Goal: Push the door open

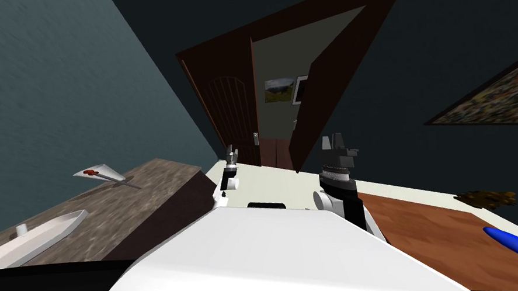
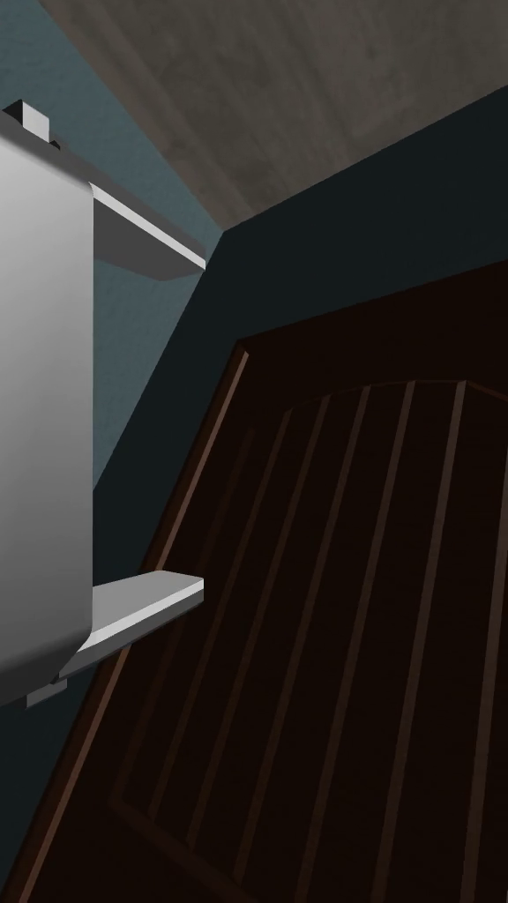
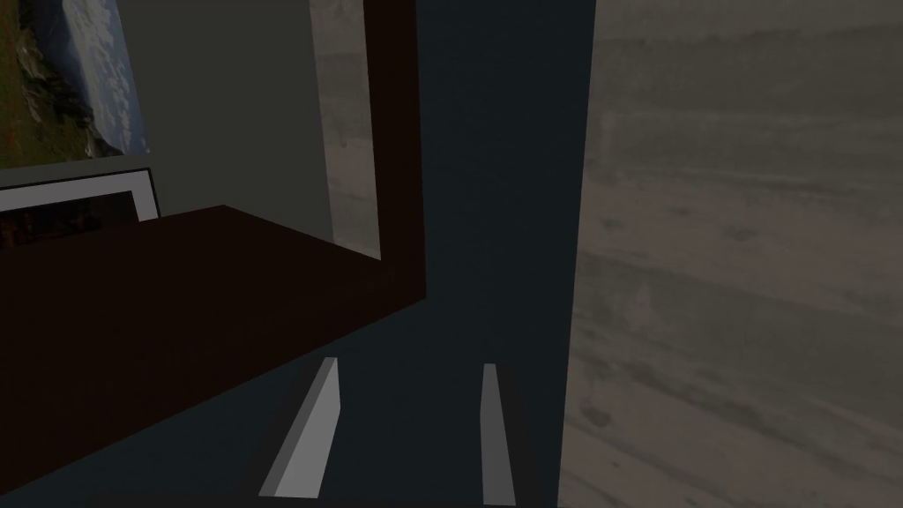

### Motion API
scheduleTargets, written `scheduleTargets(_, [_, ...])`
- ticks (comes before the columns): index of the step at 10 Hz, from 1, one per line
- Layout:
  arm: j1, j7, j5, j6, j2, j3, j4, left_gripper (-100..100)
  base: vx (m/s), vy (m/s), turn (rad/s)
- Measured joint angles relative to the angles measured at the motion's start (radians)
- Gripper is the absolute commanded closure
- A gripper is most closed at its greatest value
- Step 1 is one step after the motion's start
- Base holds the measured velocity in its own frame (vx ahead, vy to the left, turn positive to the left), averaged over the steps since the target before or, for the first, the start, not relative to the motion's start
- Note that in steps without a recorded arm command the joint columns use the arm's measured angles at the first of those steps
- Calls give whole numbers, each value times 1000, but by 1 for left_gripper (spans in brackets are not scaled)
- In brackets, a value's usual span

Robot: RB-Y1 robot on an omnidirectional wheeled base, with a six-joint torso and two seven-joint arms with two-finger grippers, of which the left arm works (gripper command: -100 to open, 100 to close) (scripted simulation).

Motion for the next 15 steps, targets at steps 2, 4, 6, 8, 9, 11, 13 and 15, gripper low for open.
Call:
scheduleTargets(2, [-35, -2, -2, -4, -1, -3, 68, -100, 81, 8, -29])
scheduleTargets(4, [-81, -2, -1, 2, 5, -4, 138, -100, 79, 14, -15])
scheduleTargets(6, [-103, -3, -2, 9, 5, -6, 183, -100, 71, 23, -23])
scheduleTargets(8, [-133, 0, -1, 15, 11, -6, 231, -100, 60, 16, -10])
scheduleTargets(9, [-143, -2, -2, 18, 8, -9, 251, -100, 43, 9, -11])
scheduleTargets(11, [-171, -3, -2, 13, 10, -8, 306, -100, 64, 11, -21])
scheduleTargets(13, [-219, -4, -2, 12, 9, -9, 388, -100, 100, 22, -28])
scheduleTargets(15, [-255, -3, -2, 23, 13, -12, 448, -100, 97, 13, -24])
